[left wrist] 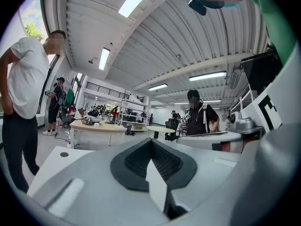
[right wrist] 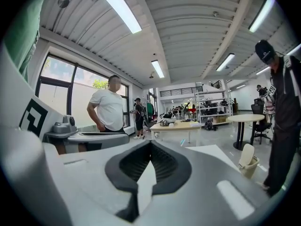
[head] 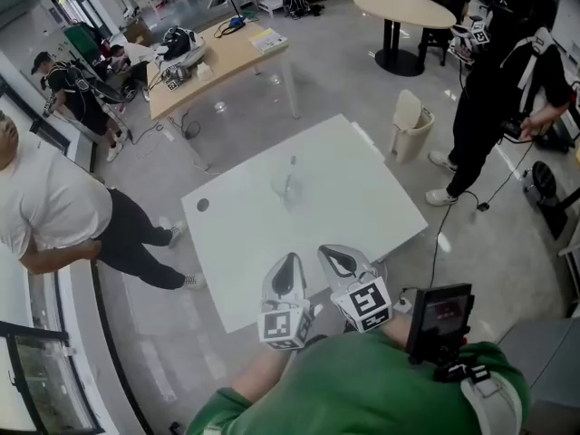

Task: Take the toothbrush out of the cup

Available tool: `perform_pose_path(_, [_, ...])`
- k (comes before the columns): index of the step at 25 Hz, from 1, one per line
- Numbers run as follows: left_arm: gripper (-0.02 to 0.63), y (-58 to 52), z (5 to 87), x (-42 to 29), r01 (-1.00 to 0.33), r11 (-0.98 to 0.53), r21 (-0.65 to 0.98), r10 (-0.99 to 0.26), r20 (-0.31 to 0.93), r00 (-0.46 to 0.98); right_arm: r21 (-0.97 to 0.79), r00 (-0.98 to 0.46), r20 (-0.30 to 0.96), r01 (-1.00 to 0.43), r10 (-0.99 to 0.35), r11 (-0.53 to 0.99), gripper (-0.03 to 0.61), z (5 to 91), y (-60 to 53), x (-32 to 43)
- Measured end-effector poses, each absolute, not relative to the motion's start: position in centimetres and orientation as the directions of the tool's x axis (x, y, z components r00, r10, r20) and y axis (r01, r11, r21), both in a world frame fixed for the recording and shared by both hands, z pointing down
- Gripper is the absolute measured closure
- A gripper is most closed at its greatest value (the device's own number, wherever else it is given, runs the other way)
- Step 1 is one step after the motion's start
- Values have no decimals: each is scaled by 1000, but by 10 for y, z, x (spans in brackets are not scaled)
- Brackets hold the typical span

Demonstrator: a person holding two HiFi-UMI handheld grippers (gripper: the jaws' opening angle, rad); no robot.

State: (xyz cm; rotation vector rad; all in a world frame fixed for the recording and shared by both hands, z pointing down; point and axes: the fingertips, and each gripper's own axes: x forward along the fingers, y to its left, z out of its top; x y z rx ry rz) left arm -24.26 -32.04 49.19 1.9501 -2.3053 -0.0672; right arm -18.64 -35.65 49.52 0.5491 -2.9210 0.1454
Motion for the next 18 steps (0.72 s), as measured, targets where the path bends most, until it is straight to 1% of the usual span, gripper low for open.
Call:
perform_pose_path(3, [609, -338, 493, -246, -974, 196, 113, -980, 66, -189, -82, -927, 182, -347, -329, 934, 575, 501, -378, -190])
perform_pose_path(9, [609, -340, 486, -254, -959, 261, 111, -964, 88, -252, -108, -940, 181, -312, -290, 944, 575, 501, -382, -194])
perform_pose_path(13, [609, -344, 493, -263, -956, 273, 103, -959, 102, -263, -131, -941, 197, -303, -275, 944, 575, 506, -392, -203])
perform_pose_path(18, [609, -375, 504, -289, -954, 279, 113, -957, 118, -266, -132, -937, 209, -310, -279, 942, 575, 516, -428, -228])
